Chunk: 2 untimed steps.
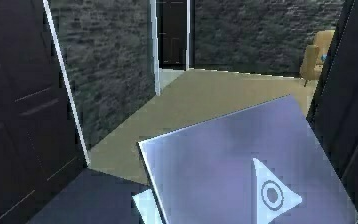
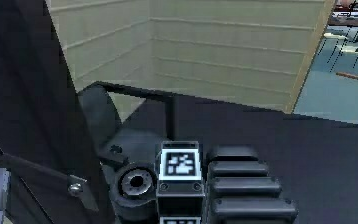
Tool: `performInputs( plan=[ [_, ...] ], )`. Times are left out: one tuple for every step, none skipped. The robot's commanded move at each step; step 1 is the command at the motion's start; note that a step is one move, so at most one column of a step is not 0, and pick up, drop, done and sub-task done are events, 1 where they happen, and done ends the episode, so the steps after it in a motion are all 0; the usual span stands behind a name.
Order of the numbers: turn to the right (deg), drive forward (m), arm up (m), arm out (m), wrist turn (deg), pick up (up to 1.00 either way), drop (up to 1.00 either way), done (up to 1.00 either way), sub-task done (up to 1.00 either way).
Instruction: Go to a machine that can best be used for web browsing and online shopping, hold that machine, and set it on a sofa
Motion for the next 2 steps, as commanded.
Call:
performInputs(
  plan=[
    [0.0,1.0,0.0,0.0,0.0,0.0,0.0,0.0,0.0],
    [0.0,1.0,0.0,0.0,0.0,0.0,0.0,0.0,0.0]
  ],
)
